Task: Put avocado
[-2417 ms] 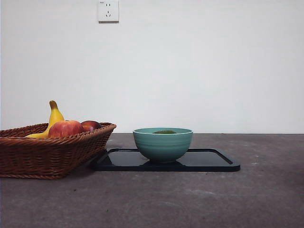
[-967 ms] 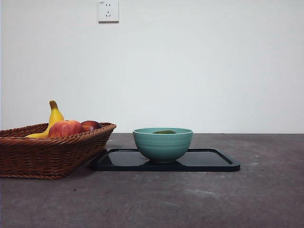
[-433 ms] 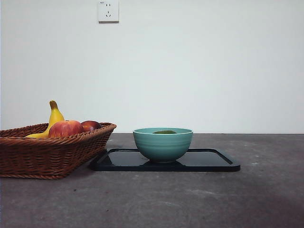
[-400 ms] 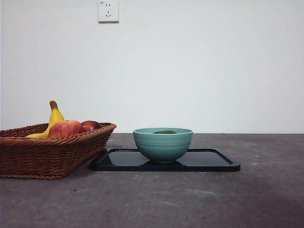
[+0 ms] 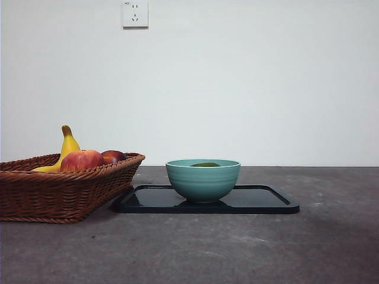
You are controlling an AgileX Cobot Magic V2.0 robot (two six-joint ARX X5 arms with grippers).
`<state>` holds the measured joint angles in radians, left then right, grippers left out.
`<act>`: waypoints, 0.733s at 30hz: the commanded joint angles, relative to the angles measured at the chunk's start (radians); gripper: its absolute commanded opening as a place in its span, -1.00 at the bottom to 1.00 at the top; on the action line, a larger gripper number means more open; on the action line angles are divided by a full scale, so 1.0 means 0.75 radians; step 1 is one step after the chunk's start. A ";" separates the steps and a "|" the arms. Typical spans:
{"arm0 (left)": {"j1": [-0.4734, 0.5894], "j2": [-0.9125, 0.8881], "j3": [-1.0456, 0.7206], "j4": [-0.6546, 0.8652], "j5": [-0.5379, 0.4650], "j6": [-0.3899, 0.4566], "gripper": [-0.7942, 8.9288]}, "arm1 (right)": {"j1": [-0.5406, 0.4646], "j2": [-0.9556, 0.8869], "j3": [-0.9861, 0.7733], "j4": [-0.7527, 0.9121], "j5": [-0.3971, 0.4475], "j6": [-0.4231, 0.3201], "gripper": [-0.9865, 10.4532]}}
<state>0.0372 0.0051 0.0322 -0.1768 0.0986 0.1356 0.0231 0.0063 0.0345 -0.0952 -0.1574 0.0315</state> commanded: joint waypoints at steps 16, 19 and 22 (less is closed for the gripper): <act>0.004 -0.003 -0.027 -0.013 -0.004 -0.014 -0.82 | -0.001 -0.004 -0.032 -0.078 0.034 0.064 -0.82; 0.004 -0.003 -0.027 -0.013 -0.004 -0.014 -0.82 | -0.001 -0.004 -0.032 -0.078 0.034 0.063 -0.82; 0.004 -0.003 -0.027 -0.013 -0.004 -0.014 -0.82 | -0.001 -0.004 -0.031 -0.078 0.034 0.063 -0.82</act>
<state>0.0372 0.0051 0.0322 -0.1768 0.0986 0.1352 0.0231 0.0063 0.0162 -0.1600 -0.1349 0.0677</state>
